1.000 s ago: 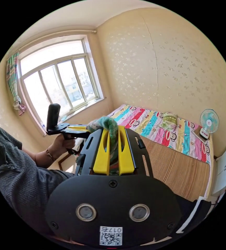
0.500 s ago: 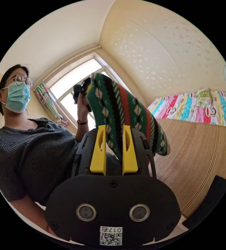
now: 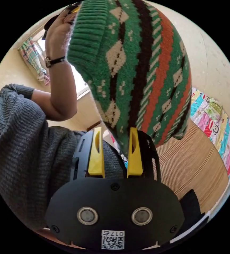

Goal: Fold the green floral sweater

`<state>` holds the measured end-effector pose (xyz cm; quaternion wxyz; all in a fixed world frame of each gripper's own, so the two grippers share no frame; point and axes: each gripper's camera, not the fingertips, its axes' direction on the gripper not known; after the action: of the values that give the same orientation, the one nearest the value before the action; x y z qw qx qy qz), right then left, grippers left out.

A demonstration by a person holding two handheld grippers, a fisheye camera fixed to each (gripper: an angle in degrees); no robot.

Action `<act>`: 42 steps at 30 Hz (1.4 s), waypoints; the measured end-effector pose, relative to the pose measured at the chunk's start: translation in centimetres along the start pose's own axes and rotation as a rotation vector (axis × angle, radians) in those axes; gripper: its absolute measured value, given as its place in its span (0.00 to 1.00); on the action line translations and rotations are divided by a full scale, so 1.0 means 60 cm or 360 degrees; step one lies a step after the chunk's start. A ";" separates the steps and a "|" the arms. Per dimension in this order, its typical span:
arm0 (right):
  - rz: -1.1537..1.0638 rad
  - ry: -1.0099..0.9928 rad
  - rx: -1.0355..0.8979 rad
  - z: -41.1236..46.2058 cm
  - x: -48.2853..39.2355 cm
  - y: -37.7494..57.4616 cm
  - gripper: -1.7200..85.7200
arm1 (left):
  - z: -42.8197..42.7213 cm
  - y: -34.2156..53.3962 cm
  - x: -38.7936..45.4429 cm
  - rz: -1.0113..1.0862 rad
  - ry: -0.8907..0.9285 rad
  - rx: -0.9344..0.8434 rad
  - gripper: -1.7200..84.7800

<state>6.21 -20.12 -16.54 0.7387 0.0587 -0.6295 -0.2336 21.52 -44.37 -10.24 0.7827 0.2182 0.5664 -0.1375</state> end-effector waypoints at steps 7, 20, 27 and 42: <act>0.0333 0.0358 0.0273 -0.202 0.128 0.047 0.06 | -0.097 -0.100 -0.140 -0.0145 0.0019 -0.0052 0.07; 0.0664 0.0261 0.0525 -0.475 0.159 0.094 0.05 | -0.174 -0.098 -0.345 -0.0260 0.0328 -0.0884 0.07; 0.0821 0.0459 -0.0018 -0.368 0.419 -0.065 0.05 | -0.016 -0.204 -0.527 -0.0299 0.0160 -0.1201 0.07; 0.1588 0.0142 -0.0735 0.143 0.685 0.234 0.12 | 0.121 0.203 -0.990 -0.0837 -0.0915 -0.1940 0.15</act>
<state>5.83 -23.16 27.63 0.7796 -0.4005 -0.4813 0.0154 14.14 -39.32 50.19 0.8243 -0.4454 0.3480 -0.0331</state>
